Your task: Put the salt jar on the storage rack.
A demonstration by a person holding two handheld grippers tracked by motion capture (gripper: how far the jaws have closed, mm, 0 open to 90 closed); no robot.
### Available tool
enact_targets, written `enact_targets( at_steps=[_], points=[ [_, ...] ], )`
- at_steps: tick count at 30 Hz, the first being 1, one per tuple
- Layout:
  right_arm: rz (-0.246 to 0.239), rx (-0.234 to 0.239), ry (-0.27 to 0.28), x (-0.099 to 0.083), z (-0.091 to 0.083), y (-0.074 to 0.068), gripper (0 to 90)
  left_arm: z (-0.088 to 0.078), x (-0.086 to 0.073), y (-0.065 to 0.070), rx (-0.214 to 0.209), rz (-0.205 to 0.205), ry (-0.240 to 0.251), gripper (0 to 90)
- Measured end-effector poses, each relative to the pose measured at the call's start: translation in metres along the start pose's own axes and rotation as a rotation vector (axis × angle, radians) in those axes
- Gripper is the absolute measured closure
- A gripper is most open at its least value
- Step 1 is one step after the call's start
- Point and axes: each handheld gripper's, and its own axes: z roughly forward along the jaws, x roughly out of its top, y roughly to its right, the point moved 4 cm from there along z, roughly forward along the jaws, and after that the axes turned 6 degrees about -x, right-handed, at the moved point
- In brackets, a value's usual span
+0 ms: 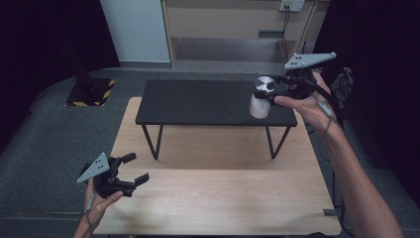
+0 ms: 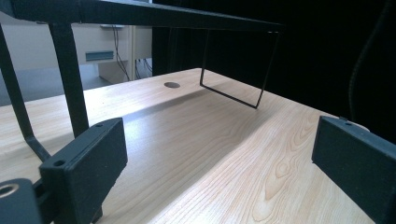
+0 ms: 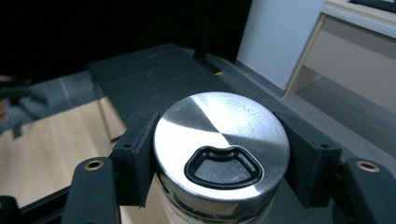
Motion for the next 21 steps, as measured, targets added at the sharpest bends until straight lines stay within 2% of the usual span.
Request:
enact_targets(
  at_steps=[5, 9, 12, 16, 21],
  points=[
    [0.025, -0.08, -0.002, 0.007, 0.02, 0.01, 34.4, 0.0, -0.001, -0.002, -0.002, -0.004, -0.003, 2.3],
    [0.041, -0.106, -0.01, 0.007, 0.036, 0.019, 34.4, -0.001, -0.001, -0.002, 0.0, -0.005, 0.003, 2.3],
    [0.03, -0.127, -0.028, 0.005, 0.048, 0.019, 34.4, -0.002, -0.002, -0.002, -0.001, -0.008, 0.005, 2.3],
    [0.058, -0.107, -0.043, -0.003, 0.059, 0.025, 34.4, -0.001, -0.002, -0.002, -0.003, -0.01, 0.001, 2.2],
    [0.076, -0.105, -0.058, -0.012, 0.068, 0.026, 34.4, -0.001, -0.001, -0.002, -0.002, -0.009, -0.001, 2.3]
  ],
)
